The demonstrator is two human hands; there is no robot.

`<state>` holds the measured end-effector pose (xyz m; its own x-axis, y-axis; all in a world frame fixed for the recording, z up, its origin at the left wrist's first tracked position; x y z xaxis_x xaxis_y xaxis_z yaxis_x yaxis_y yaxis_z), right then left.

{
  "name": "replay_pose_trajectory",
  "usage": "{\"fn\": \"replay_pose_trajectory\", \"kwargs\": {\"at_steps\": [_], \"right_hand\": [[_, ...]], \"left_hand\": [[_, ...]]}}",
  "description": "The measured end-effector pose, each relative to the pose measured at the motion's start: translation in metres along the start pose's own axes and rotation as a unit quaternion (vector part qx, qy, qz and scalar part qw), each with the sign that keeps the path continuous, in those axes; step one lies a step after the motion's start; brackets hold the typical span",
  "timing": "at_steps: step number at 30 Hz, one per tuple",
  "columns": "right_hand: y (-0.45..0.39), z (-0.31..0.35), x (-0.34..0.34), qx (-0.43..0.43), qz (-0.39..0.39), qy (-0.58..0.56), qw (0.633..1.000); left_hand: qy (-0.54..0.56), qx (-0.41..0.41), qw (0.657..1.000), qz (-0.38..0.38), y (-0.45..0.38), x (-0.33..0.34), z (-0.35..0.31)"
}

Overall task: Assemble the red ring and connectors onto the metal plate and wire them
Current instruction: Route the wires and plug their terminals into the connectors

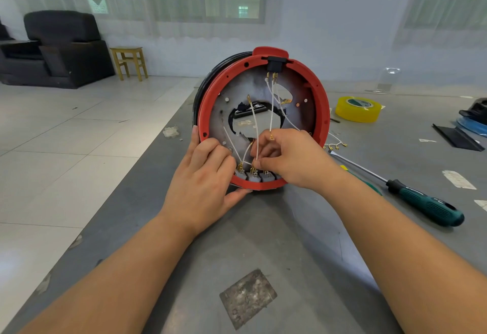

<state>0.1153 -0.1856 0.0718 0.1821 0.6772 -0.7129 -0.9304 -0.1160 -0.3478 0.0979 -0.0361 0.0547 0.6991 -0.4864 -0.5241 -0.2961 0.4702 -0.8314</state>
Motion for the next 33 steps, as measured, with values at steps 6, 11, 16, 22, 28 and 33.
{"fn": "replay_pose_trajectory", "kwargs": {"at_steps": [6, 11, 16, 22, 28, 33], "right_hand": [[0.0, 0.004, 0.002, -0.008, 0.014, 0.019, 1.0], [-0.001, 0.007, 0.001, -0.022, 0.016, 0.072, 0.997], [-0.002, 0.007, 0.003, -0.027, 0.036, 0.131, 0.99], [-0.002, 0.012, 0.011, -0.044, 0.063, 0.174, 0.982], [-0.002, 0.01, 0.009, -0.043, 0.059, 0.166, 0.983], [-0.002, 0.009, 0.01, -0.044, 0.064, 0.157, 0.985]], "left_hand": [[-0.005, 0.0, 1.0, -0.003, 0.0, -0.001, 0.0], [-0.011, 0.0, 1.0, -0.005, 0.0, -0.001, -0.001], [-0.007, 0.0, 1.0, -0.007, 0.0, -0.002, -0.001], [-0.012, 0.001, 1.0, -0.005, 0.001, -0.001, -0.001], [-0.039, 0.004, 0.999, 0.017, 0.002, 0.002, -0.006], [-0.047, 0.002, 0.999, 0.024, 0.003, 0.0, -0.008]]}}
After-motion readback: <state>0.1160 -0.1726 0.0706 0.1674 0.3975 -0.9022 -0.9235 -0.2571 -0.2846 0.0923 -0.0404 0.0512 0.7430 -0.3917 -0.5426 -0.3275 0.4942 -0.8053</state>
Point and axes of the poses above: each hand's wrist, its own y-axis away from the middle knuckle, its own x-axis out of the palm, z = x × y, the point moved 10 cm from there along -y, towards the middle knuckle, and after that the axes turned 7 degrees about -x, right-handed, at the moved point
